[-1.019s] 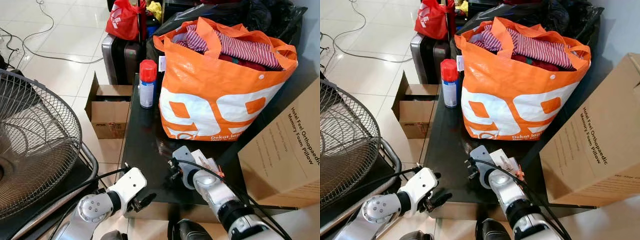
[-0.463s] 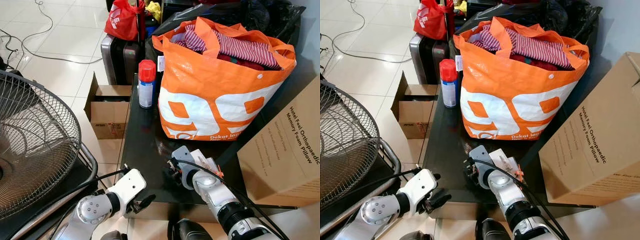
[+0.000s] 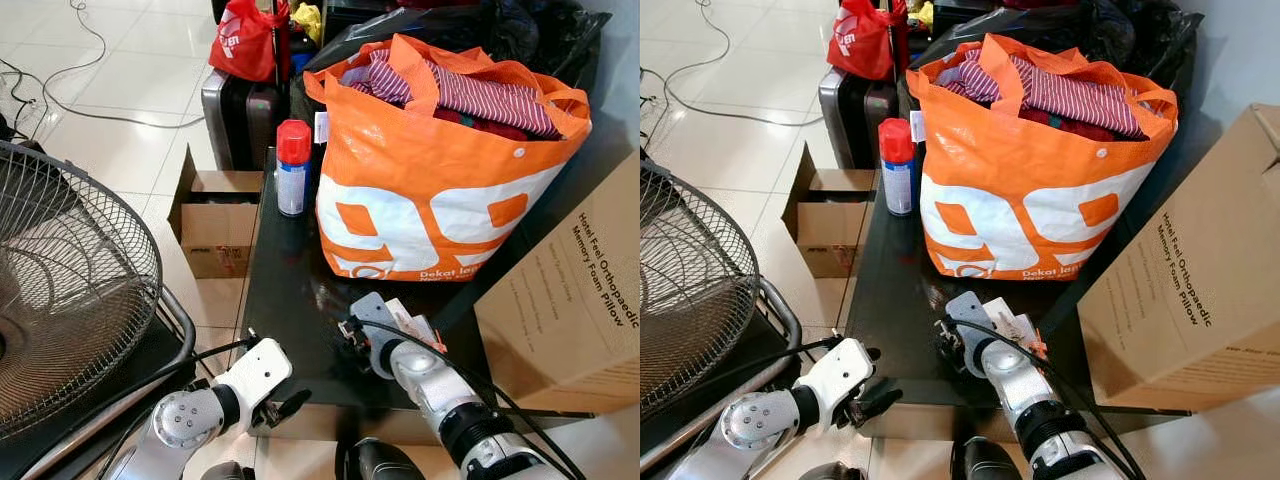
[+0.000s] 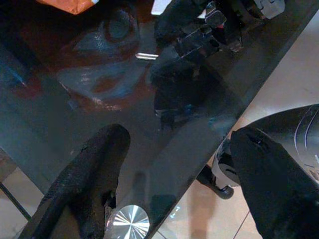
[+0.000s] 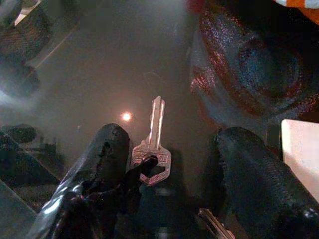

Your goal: Hang keys on a hook

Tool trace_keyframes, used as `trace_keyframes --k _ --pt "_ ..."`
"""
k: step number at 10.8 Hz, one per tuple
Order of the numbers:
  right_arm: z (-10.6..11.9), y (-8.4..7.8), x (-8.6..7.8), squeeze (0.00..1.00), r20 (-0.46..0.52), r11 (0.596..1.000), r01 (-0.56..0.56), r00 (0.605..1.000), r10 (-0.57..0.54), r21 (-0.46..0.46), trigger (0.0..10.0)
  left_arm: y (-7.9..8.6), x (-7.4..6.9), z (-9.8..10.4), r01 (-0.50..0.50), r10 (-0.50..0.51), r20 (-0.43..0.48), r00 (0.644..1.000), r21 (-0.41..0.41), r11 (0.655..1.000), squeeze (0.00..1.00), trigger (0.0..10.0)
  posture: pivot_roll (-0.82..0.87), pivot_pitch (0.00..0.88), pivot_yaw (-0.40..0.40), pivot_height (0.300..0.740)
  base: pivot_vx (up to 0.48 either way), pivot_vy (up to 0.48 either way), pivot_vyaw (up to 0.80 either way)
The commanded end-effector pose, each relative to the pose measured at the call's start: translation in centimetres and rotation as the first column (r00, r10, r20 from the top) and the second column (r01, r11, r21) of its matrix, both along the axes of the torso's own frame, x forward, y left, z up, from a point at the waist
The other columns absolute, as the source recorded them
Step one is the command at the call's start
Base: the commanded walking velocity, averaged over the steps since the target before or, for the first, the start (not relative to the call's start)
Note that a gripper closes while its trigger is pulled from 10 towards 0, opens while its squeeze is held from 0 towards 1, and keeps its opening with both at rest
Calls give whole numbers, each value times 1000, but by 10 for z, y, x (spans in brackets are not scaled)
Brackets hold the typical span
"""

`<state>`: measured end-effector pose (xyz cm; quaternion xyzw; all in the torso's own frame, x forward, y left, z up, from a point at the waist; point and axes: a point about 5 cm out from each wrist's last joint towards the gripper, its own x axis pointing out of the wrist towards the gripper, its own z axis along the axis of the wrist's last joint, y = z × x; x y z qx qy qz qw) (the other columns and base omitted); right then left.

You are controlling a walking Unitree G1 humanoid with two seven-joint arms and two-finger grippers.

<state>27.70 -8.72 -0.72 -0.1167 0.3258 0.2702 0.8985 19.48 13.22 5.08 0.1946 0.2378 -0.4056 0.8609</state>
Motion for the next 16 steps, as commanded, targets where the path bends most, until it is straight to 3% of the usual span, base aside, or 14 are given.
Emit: trace_keyframes --k 1,2,3,16 --pt "-11 -7 -9 0 -60 999 -2 998 -1 -40 10000 -3 -2 1 18 -18 -2 1000 -10 1000 0 10000 7 137 -75 740 0 0 0" --pt "-14 -5 -13 0 -89 999 -19 996 16 -37 1059 -3 -1 1 18 -18 -1 1000 -11 1000 0 10000 7 139 -75 740 0 0 0" --pt "-15 -4 -14 0 -97 999 -25 995 22 -34 0 -3 0 1 17 -17 -1 1000 -11 1000 0 10000 6 139 -75 740 0 0 0" --pt "-15 -4 -14 0 -113 998 -53 992 49 -35 0 -6 5 1 16 -16 2 1000 -15 1000 0 10000 6 134 -79 740 0 0 0"
